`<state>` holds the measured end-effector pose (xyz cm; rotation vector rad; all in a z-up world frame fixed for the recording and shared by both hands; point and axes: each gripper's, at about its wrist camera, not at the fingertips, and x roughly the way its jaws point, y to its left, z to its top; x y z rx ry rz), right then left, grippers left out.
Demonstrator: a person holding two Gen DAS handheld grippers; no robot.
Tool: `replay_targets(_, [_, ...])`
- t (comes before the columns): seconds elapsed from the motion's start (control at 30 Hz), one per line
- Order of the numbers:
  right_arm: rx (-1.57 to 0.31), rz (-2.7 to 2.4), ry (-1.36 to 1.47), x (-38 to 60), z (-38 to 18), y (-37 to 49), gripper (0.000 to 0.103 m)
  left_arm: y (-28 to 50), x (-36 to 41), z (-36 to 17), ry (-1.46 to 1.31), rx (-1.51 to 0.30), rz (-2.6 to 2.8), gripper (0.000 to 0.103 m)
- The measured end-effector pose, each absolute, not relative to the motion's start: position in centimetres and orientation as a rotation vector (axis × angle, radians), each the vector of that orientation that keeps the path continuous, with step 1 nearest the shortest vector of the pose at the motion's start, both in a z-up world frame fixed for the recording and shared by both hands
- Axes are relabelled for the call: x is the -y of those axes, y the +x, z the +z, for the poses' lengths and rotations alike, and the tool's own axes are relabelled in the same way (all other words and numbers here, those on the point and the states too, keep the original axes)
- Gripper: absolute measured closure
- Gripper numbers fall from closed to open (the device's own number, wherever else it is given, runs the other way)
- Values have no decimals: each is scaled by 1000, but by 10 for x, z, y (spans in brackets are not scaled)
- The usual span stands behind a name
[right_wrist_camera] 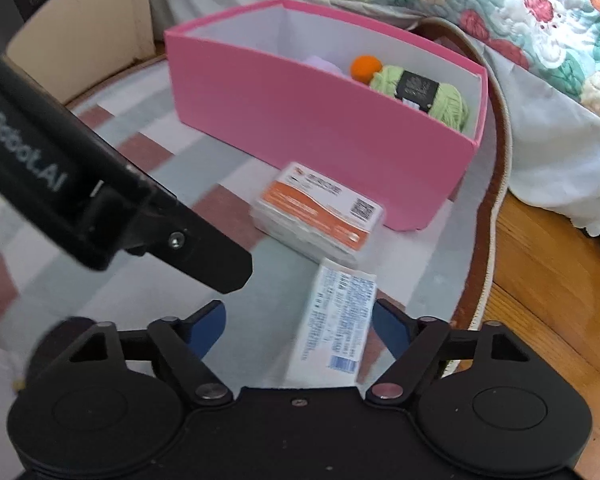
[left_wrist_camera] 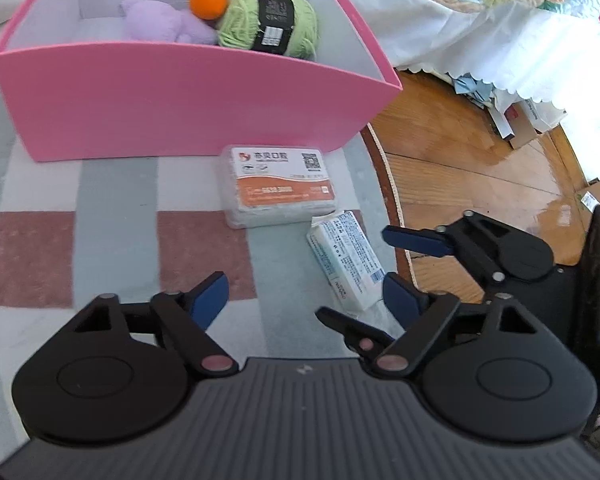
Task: Organize objects
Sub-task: 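Lower the left tool onto the white wipe packet and close it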
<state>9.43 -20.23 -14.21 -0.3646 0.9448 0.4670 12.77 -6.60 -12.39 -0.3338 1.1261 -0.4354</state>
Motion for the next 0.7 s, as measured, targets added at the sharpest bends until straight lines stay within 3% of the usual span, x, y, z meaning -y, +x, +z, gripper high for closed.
replay_targets(0.1, [-958, 451, -352, 208, -154, 101, 33, 131, 71, -131, -337, -1113, -447, 34])
replay_targets(0.3, [-975, 427, -290, 220, -168, 106, 42, 138, 78, -143, -319, -1114, -464, 43])
replay_targets(0.43, [-960, 431, -252, 224, -167, 105, 54, 140, 78, -153, -339, -1134, -467, 46])
replay_targets(0.7, [-943, 522, -287, 217, -165, 97, 56, 141, 75, -160, -354, -1135, -448, 53])
